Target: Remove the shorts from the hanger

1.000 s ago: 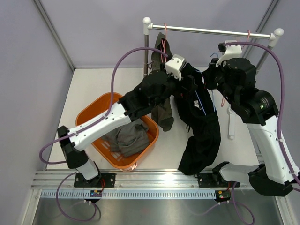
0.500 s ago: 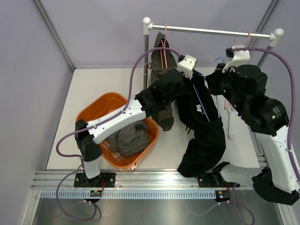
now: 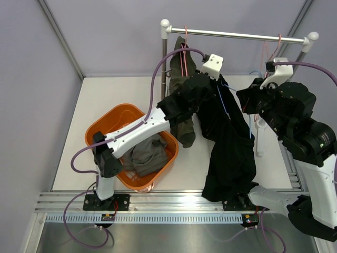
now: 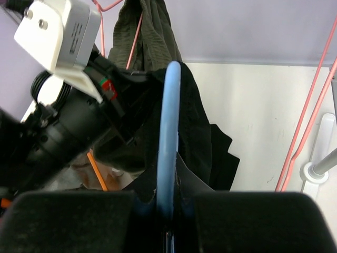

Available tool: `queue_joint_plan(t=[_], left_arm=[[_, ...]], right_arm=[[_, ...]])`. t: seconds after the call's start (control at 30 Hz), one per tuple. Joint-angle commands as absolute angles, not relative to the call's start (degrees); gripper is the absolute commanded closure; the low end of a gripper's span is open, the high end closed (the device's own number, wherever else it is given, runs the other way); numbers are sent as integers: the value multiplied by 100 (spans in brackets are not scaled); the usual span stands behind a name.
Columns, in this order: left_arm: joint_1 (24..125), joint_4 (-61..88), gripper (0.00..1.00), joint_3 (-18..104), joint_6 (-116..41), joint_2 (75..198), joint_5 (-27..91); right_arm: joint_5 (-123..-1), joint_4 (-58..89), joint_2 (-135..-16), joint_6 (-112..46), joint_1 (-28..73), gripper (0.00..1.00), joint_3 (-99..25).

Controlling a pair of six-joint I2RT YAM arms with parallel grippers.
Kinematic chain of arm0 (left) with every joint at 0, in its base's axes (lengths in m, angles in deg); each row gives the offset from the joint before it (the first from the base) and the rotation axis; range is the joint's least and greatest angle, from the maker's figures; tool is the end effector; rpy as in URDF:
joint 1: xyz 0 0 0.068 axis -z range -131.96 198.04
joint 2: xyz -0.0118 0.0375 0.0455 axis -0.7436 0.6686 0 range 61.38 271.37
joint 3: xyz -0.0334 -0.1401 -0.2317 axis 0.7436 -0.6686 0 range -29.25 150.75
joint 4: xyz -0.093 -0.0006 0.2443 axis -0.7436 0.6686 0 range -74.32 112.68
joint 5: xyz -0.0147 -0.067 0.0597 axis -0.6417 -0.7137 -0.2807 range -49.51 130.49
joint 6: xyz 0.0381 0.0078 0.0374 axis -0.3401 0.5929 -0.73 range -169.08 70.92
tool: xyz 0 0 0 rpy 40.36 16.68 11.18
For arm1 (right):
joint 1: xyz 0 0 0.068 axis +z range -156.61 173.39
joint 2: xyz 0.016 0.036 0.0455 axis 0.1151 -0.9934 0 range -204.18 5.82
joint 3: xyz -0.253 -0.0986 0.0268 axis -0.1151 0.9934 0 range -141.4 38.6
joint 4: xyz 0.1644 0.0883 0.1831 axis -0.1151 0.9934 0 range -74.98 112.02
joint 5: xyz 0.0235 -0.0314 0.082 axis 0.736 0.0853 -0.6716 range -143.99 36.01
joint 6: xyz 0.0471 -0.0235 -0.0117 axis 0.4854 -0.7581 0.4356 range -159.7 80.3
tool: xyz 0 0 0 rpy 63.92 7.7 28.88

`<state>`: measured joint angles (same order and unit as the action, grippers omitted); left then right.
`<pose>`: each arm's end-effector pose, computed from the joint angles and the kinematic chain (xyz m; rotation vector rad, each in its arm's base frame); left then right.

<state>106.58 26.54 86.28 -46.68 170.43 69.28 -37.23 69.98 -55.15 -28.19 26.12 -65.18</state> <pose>0.2483 -0.3731 0.4421 0.4194 1.5989 -0.3995 0.1204 0.0652 0.5321 -0.1191 1.7792 0.2970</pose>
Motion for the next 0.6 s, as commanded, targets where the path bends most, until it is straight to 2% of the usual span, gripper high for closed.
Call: queue_joint_plan(t=[0.0,0.57], left_arm=[[10272,2394,100,9168,-4803,17307,7345],[10016,2491,100,9152,-4873,17545,6765]], right_arm=[[-4150,7021,-5237,-2669,2705,100,-6616],[-4124,7066,-4938,-2634,2705,100,-6730]])
